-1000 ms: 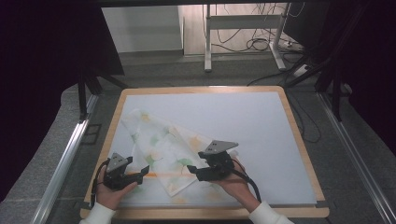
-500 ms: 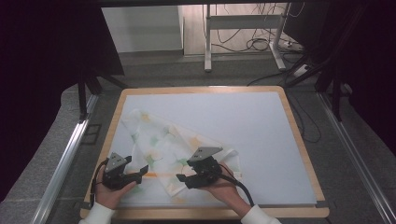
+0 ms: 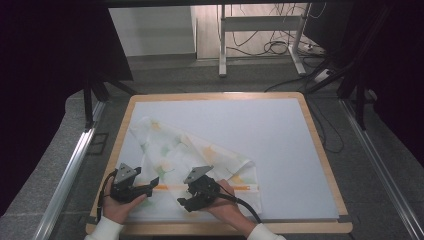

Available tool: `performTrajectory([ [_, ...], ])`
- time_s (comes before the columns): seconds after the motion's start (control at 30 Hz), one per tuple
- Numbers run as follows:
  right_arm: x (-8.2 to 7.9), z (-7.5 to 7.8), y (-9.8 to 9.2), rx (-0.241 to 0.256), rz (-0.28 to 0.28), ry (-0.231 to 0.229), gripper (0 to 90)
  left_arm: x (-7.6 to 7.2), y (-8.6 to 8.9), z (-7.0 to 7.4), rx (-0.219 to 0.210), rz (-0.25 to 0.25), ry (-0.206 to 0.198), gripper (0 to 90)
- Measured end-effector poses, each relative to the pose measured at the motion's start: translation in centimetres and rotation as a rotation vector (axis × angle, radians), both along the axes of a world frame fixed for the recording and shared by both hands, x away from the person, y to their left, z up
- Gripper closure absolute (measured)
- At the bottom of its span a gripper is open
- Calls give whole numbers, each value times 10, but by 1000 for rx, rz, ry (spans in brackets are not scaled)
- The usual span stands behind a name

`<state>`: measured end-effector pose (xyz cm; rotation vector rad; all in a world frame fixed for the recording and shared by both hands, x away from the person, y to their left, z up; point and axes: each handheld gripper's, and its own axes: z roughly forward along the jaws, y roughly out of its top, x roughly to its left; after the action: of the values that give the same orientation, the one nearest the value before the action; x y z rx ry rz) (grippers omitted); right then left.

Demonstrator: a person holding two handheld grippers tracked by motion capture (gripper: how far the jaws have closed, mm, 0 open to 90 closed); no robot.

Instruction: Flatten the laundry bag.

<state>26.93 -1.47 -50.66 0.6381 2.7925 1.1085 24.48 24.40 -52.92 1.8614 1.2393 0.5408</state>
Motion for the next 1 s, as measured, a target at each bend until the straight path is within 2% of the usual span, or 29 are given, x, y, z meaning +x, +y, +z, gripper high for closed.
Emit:
performTrajectory([
  [0.6,-7,-22,13,-95,31,-21,305,1,0,-1,2,-8,5,205],
  [0.77,-10,-23,13,-107,28,-44,326,1,0,-1,2,-9,6,205],
  [0.83,-11,-24,13,-117,31,-80,361,1,0,-1,1,-9,6,205],
  [1.0,-11,-23,12,-121,10,-86,422,1,0,-1,2,-9,7,205],
])
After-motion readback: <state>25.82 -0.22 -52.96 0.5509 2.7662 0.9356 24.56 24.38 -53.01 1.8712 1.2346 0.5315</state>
